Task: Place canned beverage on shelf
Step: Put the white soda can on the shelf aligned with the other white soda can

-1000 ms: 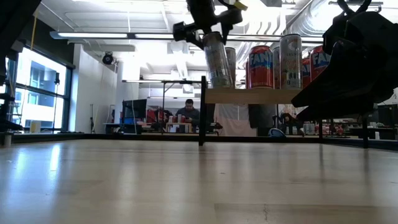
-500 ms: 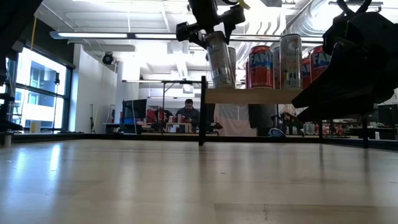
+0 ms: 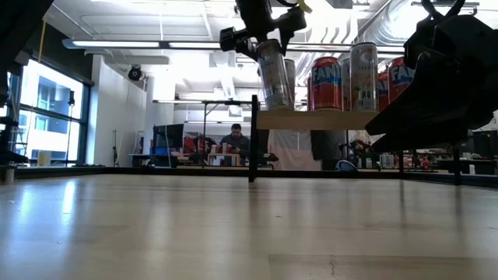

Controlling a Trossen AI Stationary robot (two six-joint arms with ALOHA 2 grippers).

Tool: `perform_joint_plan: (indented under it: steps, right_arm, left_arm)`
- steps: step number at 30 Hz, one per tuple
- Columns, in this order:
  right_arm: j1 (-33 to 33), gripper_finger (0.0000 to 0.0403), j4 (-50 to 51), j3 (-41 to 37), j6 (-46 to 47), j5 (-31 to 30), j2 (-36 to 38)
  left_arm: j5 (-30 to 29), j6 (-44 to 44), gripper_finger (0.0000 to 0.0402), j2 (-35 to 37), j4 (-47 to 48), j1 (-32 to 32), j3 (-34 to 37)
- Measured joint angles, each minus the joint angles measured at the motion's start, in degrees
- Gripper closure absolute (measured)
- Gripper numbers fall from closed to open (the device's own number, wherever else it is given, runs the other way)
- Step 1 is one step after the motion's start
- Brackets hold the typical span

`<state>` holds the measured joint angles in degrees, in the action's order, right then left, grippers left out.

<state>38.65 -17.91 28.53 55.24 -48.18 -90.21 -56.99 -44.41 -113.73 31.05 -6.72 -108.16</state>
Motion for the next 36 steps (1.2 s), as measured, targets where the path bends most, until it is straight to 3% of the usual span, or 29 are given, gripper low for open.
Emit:
perform_joint_plan:
  steps: [36]
  right_arm:
    - [0.0, 0.0151, 0.0, 0.0, 0.3, 0.0, 0.0]
  left_arm:
    - [-0.4, 1.6, 0.0105, 0.3, -1.9, 0.0, 0.0]
